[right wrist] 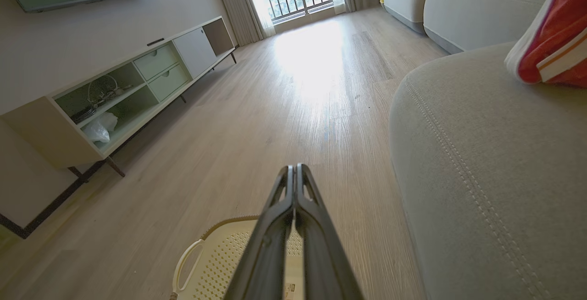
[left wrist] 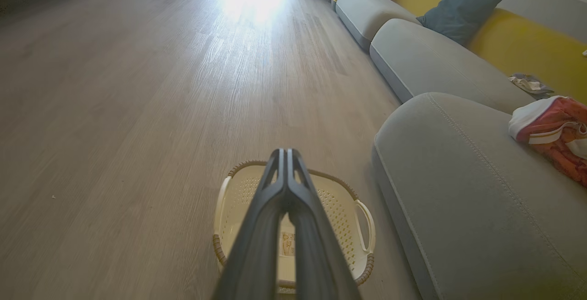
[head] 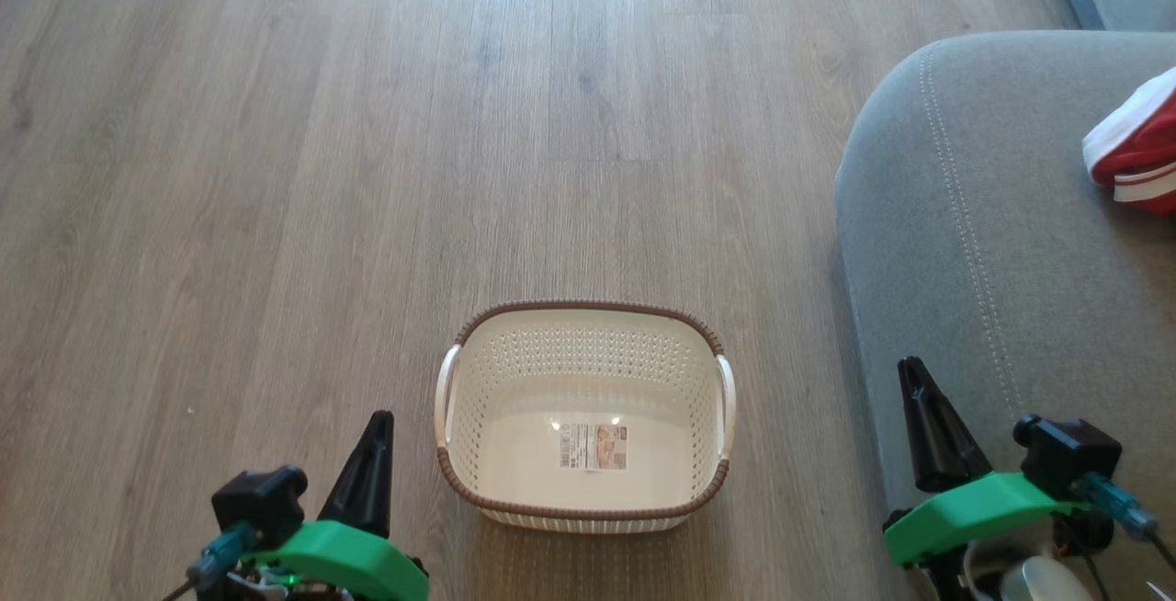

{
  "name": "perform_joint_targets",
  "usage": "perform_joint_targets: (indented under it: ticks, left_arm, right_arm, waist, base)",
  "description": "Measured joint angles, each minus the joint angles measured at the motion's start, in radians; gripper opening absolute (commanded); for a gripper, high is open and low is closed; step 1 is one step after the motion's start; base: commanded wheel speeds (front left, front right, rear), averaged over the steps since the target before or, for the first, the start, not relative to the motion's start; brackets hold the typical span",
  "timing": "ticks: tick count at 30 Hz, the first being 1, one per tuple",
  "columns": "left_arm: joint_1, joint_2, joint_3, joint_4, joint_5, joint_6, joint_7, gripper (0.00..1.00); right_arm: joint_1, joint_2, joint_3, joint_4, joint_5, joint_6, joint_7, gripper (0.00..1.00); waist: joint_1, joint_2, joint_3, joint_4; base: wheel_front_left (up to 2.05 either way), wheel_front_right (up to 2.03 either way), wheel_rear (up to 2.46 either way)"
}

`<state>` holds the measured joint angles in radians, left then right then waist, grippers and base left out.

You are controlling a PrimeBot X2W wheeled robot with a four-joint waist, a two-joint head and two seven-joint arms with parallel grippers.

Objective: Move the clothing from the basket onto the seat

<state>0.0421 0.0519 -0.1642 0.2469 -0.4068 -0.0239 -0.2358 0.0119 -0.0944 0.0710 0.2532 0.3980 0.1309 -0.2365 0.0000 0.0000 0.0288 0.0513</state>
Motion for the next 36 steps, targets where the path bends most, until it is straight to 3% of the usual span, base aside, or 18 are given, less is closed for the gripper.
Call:
perform_joint_targets:
  ticks: [36]
  left_arm:
    - [-0.026, 0.003, 0.064, 0.005, -0.376, -0.027, 0.096, 0.0]
  right_arm:
    - [-0.009, 0.007, -0.049, 0.005, 0.377, 0.0, 0.099, 0.0]
  waist:
    - [0.0, 0.0, -0.008, -0.016]
  base:
    - [0.0, 0.0, 0.0]
